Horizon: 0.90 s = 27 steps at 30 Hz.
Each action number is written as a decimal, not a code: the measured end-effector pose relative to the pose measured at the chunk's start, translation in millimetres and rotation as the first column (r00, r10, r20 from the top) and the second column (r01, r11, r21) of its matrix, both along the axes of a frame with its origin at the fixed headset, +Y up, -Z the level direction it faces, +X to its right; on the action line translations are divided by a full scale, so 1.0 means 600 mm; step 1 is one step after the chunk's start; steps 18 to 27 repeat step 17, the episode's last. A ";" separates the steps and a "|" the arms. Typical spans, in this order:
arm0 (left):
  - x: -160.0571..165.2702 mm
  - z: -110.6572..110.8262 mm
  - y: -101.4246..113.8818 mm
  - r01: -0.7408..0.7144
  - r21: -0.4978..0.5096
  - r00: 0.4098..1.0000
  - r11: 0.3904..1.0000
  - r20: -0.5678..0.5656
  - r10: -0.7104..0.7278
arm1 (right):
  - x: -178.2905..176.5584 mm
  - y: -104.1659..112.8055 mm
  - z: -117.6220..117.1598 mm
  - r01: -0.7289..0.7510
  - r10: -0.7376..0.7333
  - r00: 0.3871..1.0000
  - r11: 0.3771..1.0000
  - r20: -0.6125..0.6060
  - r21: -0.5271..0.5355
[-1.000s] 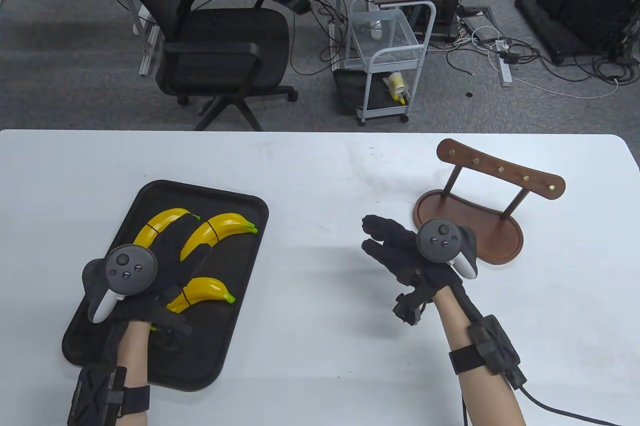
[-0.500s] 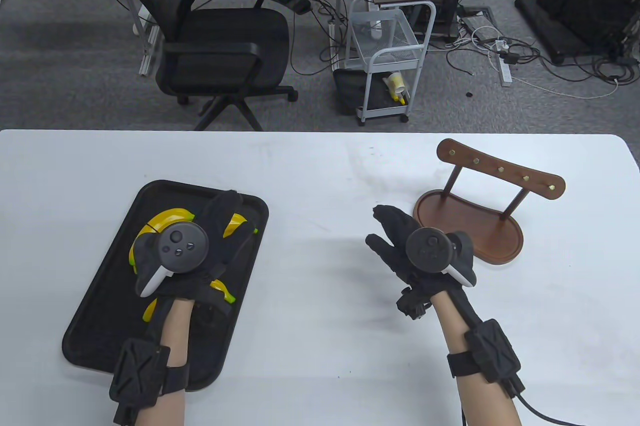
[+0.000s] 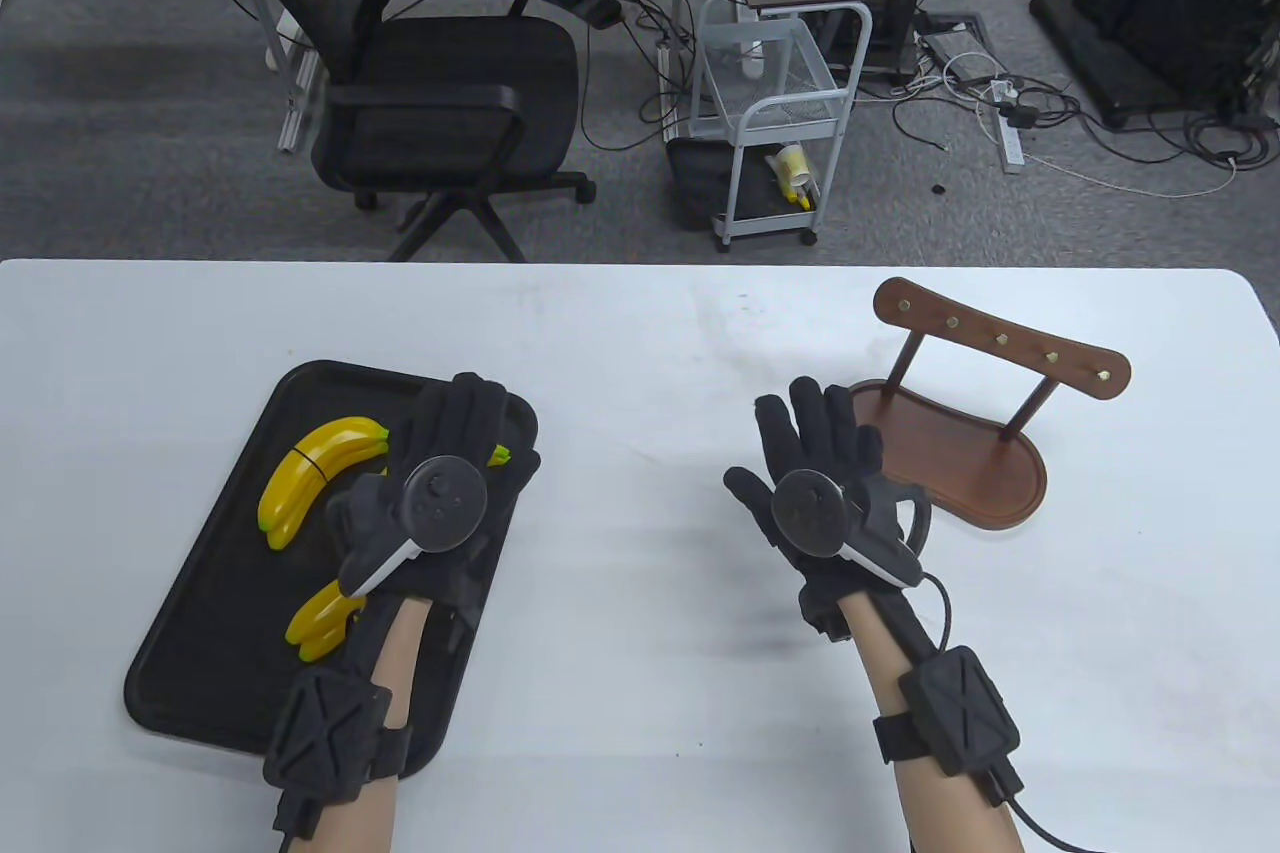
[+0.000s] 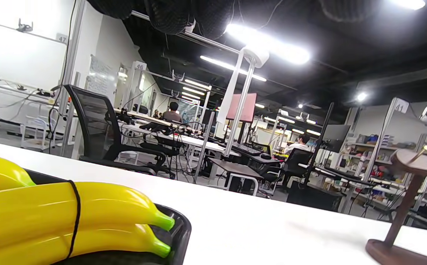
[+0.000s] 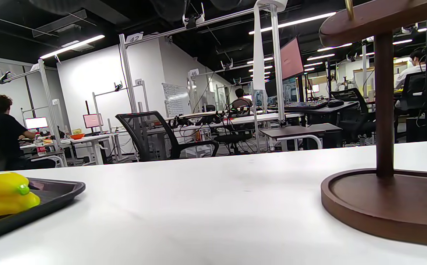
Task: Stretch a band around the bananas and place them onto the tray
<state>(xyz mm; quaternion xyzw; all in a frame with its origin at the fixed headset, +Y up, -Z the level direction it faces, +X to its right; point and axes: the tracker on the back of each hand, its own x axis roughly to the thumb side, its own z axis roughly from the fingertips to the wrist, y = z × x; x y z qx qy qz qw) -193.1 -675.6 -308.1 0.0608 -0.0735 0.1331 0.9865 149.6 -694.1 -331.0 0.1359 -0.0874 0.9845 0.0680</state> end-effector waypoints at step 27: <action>0.005 0.000 -0.002 -0.001 -0.010 1.000 1.000 0.012 0.001 | -0.007 -0.006 -0.002 0.028 -0.029 0.999 0.999 -0.021 -0.026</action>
